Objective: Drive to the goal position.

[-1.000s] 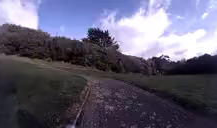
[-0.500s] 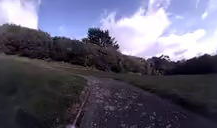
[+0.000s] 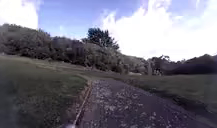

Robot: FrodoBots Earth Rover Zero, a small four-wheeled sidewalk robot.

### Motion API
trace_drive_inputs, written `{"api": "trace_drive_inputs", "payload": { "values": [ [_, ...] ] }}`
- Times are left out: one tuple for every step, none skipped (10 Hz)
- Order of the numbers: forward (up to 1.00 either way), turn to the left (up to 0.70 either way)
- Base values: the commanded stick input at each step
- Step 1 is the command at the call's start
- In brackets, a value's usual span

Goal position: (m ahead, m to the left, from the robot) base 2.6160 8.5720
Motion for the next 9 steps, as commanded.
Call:
{"api": "trace_drive_inputs", "payload": {
  "values": [
    [0.05, 0.00],
    [0.05, 0.00],
    [0.05, 0.00],
    [0.05, 0.00],
    [0.05, 0.00],
    [0.05, 0.00],
    [0.05, 0.00],
    [0.05, 0.00],
    [0.05, 0.00]
  ]
}}
